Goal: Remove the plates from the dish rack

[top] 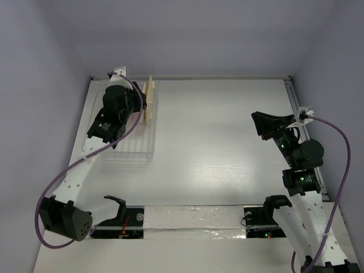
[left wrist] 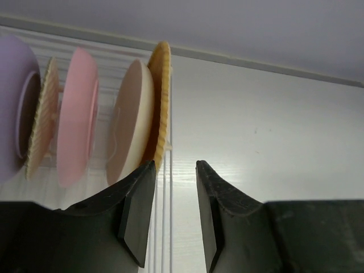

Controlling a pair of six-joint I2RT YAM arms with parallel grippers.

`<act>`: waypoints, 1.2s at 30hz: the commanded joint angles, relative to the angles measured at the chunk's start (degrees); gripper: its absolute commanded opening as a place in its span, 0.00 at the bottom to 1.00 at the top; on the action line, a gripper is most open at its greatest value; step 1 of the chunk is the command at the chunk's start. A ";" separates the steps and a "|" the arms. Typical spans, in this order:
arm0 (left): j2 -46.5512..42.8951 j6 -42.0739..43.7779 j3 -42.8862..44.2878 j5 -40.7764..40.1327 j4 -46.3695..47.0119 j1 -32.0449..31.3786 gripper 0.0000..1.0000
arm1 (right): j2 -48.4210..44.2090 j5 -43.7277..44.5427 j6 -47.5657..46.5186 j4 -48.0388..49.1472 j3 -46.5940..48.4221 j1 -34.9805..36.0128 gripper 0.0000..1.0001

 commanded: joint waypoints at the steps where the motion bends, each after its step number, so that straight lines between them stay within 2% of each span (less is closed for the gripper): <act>1: 4.98 3.35 6.38 -6.36 -0.05 -0.79 0.32 | -0.15 -0.72 -0.15 1.01 2.02 -0.24 0.31; 6: 13.15 5.30 11.74 -10.50 -3.12 -1.40 0.30 | 0.11 -0.90 -0.15 1.09 2.02 -0.24 0.32; 12: 18.43 7.85 15.00 -14.89 -2.86 -3.34 0.32 | 0.90 -2.04 -0.06 1.27 2.20 -0.24 0.33; 26: 28.19 8.99 19.84 -15.16 -3.39 -3.34 0.32 | 1.08 -2.21 -0.15 1.01 2.28 -0.24 0.34; 30: 29.77 8.99 20.89 -14.45 -3.48 -3.86 0.27 | 0.90 -2.21 -0.07 0.92 2.37 -0.24 0.34; 36: 31.35 9.25 22.91 -14.37 -3.57 -5.00 0.14 | 1.25 -2.30 -0.06 1.09 2.37 -0.24 0.34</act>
